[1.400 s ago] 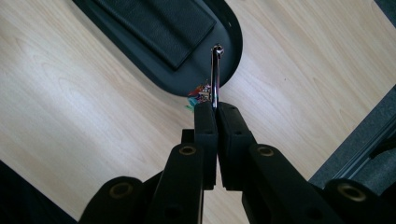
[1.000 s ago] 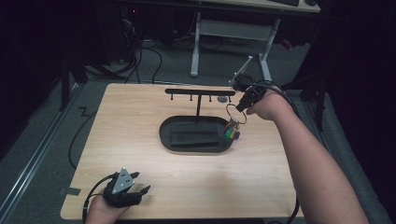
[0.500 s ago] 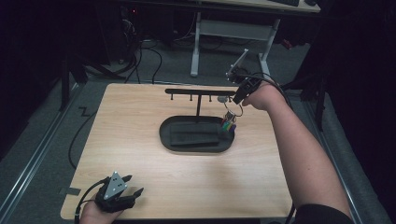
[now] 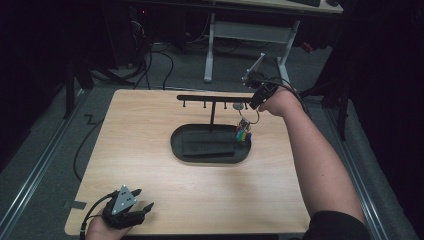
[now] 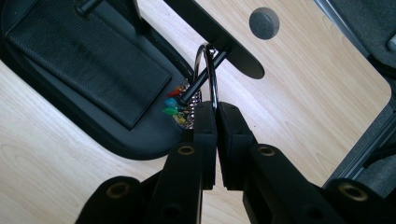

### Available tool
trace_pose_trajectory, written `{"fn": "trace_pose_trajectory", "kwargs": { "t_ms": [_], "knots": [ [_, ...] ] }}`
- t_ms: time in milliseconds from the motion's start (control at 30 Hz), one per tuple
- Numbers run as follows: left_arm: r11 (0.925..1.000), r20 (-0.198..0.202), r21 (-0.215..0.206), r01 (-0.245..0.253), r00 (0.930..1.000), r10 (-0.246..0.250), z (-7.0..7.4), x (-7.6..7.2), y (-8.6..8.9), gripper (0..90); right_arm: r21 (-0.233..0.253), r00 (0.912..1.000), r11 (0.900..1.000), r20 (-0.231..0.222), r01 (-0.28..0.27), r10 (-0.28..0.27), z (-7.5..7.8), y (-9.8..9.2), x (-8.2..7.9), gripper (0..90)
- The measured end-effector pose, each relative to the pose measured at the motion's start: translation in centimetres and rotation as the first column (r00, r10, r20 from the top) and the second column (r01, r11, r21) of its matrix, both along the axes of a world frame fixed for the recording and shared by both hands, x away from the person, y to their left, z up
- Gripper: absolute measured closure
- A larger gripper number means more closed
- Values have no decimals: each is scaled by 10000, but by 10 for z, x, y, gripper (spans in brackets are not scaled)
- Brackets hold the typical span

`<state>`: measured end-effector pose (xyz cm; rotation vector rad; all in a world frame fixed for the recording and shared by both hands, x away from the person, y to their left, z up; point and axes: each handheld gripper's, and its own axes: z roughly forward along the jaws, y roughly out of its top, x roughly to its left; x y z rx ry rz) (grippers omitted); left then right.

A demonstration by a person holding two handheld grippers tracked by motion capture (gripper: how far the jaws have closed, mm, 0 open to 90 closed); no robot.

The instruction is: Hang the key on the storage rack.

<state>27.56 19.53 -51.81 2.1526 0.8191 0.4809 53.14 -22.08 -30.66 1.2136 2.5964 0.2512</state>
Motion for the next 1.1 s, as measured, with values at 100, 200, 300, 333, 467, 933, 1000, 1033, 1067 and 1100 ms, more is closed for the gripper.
{"fn": "trace_pose_trajectory", "kwargs": {
  "t_ms": [100, 200, 300, 333, 467, 933, 1000, 1033, 1067, 1100],
  "knots": [
    [10000, -21, 27, 73, 10000, -73, 0, 1, -1, 375, -27, 10000, 10000, 53, -57, 57, -2, 1, 1, 868],
    [9999, -28, 21, 108, 9999, -108, 0, 2, -2, 374, 100, 9996, 9999, 277, 82, -85, -3, 2, 0, 825],
    [9998, 0, -6, 189, 9998, -189, 1, 2, -3, 380, 54, 9975, 9998, 679, 193, -197, -2, 1, -3, 771],
    [9998, 3, -30, 211, 9998, -211, 1, 2, -4, 381, 79, 9971, 9997, 714, 250, -255, 0, 1, -5, 749],
    [9993, -76, -75, 364, 9993, -364, 3, 4, -6, 385, 259, 9952, 9993, 931, 285, -308, 2, -4, -17, 686],
    [9942, -203, -329, 1024, 9945, -1031, 6, 15, -23, 390, 1547, 9794, 9873, 1912, 356, -653, -30, -22, -69, 454],
    [9934, -182, -363, 1090, 9938, -1097, 5, 17, -25, 390, 1719, 9760, 9847, 2078, 286, -646, -36, -25, -75, 444],
    [9930, -201, -361, 1123, 9934, -1130, 6, 18, -26, 389, 1808, 9739, 9833, 2184, 225, -624, -39, -26, -78, 444],
    [9926, -181, -384, 1151, 9931, -1159, 5, 19, -27, 388, 1889, 9697, 9817, 2341, 253, -701, -42, -28, -82, 442],
    [9923, -142, -388, 1179, 9929, -1185, 5, 19, -29, 388, 1995, 9665, 9795, 2443, 294, -787, -45, -30, -86, 441]
  ]
}}
